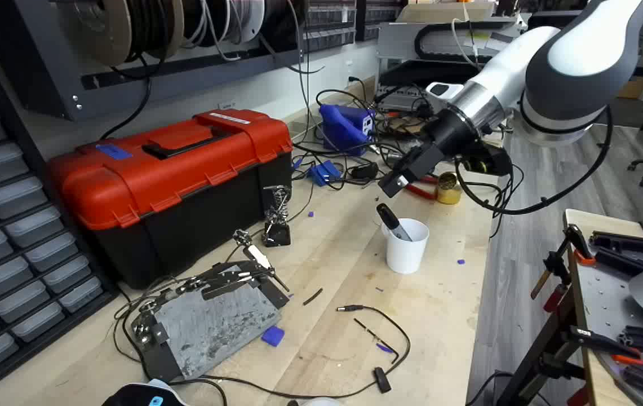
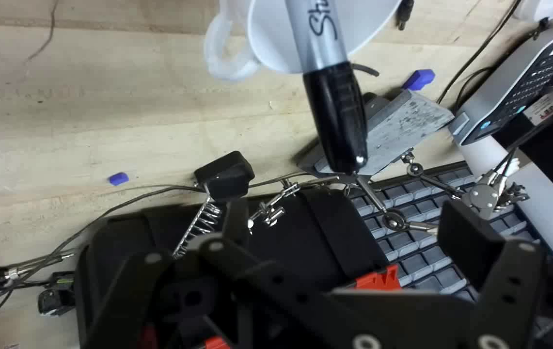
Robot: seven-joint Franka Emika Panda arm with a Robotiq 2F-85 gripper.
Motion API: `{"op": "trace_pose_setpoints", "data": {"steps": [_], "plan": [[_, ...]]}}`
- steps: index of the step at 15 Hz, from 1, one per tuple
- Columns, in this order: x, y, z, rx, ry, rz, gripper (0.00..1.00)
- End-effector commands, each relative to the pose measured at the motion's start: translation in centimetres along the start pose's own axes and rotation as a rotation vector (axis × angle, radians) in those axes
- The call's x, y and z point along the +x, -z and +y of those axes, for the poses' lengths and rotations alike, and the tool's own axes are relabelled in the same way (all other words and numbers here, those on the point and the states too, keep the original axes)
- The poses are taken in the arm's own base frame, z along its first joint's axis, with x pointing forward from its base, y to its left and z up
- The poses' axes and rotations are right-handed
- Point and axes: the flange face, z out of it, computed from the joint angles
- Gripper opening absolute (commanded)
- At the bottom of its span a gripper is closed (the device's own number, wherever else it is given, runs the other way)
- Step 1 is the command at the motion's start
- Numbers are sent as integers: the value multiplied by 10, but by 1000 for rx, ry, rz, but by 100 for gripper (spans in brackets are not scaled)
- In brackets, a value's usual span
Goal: Pick the marker from the cup and put it on the table
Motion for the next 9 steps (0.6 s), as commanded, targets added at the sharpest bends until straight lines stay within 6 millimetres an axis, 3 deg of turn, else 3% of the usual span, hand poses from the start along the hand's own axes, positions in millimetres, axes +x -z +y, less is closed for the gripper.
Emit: {"op": "trace_pose_setpoints", "data": {"steps": [1,9], "plan": [[0,0,0,0,0,0,100],[1,1,1,1,-4,-8,100]]}}
